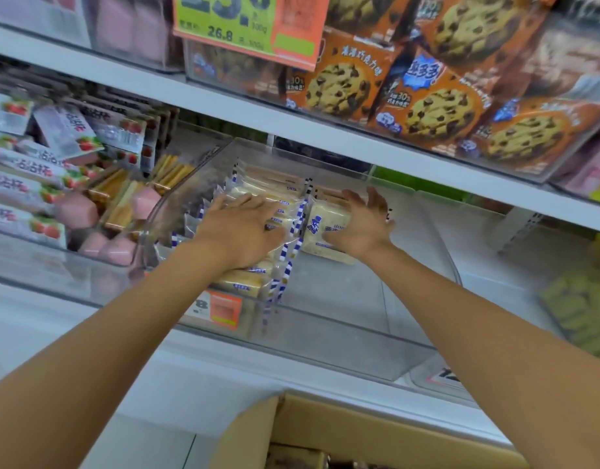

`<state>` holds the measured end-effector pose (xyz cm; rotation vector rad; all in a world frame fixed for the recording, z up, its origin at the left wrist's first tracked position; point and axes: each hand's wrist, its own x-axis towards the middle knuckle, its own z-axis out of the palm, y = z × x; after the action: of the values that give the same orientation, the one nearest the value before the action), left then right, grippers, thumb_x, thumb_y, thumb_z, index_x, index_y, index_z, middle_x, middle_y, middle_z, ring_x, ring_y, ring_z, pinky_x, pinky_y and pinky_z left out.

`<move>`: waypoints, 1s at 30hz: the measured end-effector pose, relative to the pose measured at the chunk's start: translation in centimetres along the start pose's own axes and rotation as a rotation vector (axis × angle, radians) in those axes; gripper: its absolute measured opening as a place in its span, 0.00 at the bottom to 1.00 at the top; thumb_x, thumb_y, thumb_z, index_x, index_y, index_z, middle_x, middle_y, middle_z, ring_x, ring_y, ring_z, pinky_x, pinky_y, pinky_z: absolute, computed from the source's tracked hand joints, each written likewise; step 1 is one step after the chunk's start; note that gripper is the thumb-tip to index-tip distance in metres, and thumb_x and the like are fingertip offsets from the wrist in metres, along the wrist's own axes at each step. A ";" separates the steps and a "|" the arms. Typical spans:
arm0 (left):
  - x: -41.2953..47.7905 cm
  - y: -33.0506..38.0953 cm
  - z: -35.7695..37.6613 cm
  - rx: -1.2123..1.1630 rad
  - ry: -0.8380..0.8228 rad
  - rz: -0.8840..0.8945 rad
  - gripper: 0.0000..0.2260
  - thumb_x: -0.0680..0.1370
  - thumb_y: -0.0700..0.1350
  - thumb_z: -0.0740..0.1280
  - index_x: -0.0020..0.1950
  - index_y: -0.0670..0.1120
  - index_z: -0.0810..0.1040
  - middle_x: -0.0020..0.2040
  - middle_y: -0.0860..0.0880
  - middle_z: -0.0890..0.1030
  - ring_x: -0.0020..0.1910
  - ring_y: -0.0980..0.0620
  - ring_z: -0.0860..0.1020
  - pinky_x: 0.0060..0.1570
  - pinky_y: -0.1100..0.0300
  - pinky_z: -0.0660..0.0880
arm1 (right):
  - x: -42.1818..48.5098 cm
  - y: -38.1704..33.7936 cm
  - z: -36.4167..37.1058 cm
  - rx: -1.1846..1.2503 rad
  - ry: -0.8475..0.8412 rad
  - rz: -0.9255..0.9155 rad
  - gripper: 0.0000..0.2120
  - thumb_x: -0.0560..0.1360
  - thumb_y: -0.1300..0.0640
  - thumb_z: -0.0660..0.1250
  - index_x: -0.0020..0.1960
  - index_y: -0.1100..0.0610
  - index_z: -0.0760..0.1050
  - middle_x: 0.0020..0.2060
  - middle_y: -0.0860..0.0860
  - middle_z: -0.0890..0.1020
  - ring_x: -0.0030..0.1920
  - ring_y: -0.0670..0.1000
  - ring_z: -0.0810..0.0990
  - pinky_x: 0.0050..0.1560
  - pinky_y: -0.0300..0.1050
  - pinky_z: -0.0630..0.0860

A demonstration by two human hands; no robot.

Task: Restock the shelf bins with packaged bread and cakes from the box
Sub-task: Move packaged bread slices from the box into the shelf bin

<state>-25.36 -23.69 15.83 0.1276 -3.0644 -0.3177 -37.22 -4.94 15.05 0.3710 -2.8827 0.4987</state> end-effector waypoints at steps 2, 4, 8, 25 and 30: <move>0.0 0.1 -0.4 -0.015 0.003 -0.006 0.28 0.81 0.63 0.51 0.80 0.57 0.54 0.81 0.53 0.52 0.80 0.53 0.50 0.77 0.47 0.42 | -1.2 -0.3 -0.4 -0.030 0.013 -0.030 0.39 0.67 0.47 0.76 0.74 0.43 0.63 0.78 0.52 0.51 0.78 0.56 0.46 0.73 0.70 0.48; -0.3 0.1 -0.7 -0.059 0.016 -0.003 0.27 0.81 0.62 0.54 0.79 0.56 0.59 0.80 0.52 0.56 0.79 0.51 0.54 0.77 0.45 0.47 | -3.0 -0.2 -1.0 -0.038 0.009 -0.096 0.36 0.69 0.51 0.74 0.74 0.44 0.63 0.78 0.52 0.51 0.78 0.55 0.44 0.72 0.70 0.42; -2.6 1.7 -2.4 -0.099 -0.019 -0.059 0.27 0.81 0.63 0.56 0.77 0.52 0.65 0.76 0.48 0.68 0.72 0.46 0.68 0.71 0.46 0.64 | -5.3 1.5 -2.3 -0.127 -0.162 -0.153 0.33 0.76 0.55 0.70 0.77 0.49 0.59 0.79 0.53 0.47 0.79 0.59 0.41 0.75 0.67 0.47; -0.3 0.0 0.0 -0.106 0.116 -0.002 0.21 0.82 0.56 0.57 0.75 0.55 0.67 0.77 0.52 0.66 0.75 0.50 0.64 0.75 0.47 0.58 | -0.5 1.4 2.4 -0.142 0.107 -0.176 0.35 0.72 0.34 0.67 0.74 0.42 0.60 0.74 0.53 0.60 0.77 0.57 0.52 0.73 0.70 0.39; -0.3 -0.4 0.6 -0.130 0.152 0.016 0.22 0.81 0.58 0.57 0.75 0.57 0.68 0.77 0.53 0.65 0.76 0.52 0.62 0.76 0.46 0.55 | 0.2 0.7 3.3 -0.220 0.128 -0.117 0.34 0.74 0.31 0.58 0.76 0.41 0.56 0.76 0.57 0.57 0.77 0.59 0.50 0.69 0.71 0.33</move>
<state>-25.03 -23.93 15.19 0.1154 -2.8836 -0.4812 -38.09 -5.53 11.85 0.4508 -2.7358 0.1760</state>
